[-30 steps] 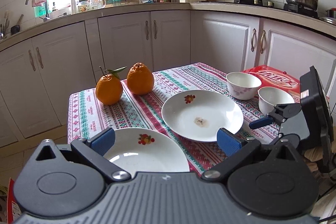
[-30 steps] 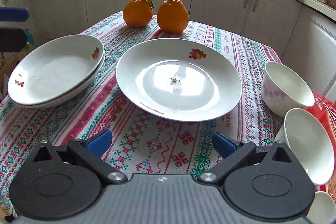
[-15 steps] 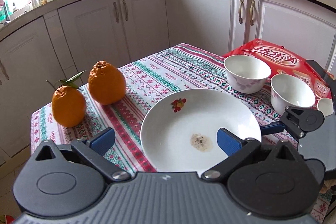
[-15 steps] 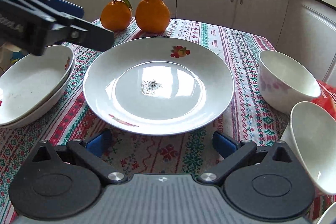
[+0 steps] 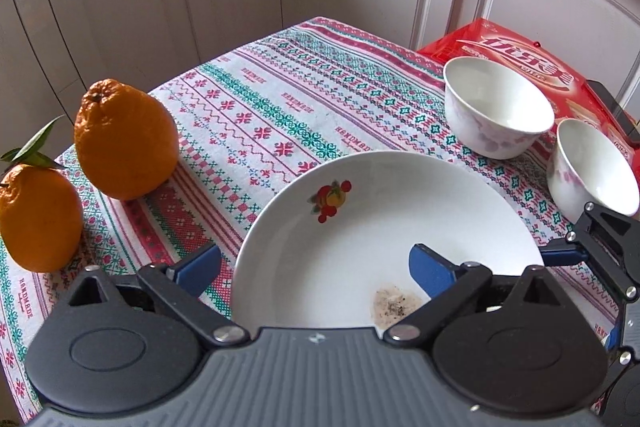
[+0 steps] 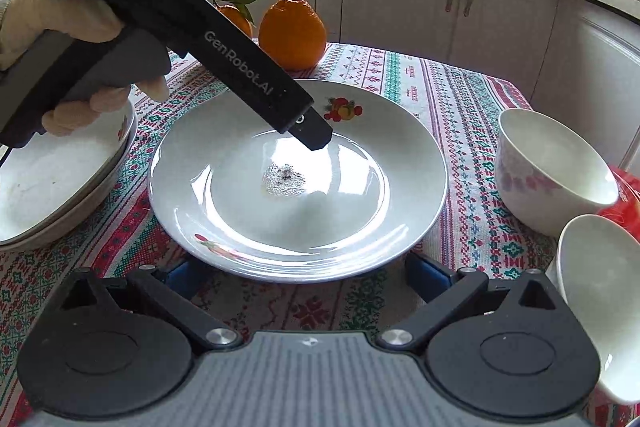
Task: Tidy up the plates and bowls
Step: 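Move the left tool to the stained white plate and grasp its rim, then lift the stained white plate off the table with the left tool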
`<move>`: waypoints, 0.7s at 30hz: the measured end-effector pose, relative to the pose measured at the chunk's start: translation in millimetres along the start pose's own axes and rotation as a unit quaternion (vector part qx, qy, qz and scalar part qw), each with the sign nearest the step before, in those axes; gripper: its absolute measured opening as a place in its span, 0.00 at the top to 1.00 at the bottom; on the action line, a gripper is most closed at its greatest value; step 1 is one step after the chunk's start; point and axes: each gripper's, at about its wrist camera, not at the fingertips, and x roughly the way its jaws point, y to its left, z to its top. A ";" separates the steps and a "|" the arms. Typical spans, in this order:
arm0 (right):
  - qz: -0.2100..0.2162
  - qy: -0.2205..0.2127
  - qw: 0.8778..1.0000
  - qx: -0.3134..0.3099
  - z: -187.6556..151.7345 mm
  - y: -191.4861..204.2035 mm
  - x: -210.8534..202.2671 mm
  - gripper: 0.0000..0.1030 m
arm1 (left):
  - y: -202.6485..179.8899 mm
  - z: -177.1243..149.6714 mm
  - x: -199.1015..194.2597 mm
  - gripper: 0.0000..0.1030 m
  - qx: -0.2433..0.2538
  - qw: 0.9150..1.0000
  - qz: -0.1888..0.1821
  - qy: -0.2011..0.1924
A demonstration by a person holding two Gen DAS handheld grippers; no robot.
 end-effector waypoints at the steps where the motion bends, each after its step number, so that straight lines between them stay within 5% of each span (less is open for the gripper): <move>1: 0.000 -0.001 1.000 -0.001 0.4 -0.2 0.6 0.00 | 1.5 1.2 3.0 0.09 -0.001 1.000 -0.005 0.006; 6: -0.001 -0.007 1.000 -0.009 -1.7 1.9 -2.7 0.00 | 6.1 4.6 10.7 0.18 -0.001 0.999 -0.020 0.025; 21: 0.010 -0.012 1.000 -0.006 -0.5 2.4 -2.3 0.06 | 14.3 13.0 21.1 0.23 0.000 0.998 -0.042 0.040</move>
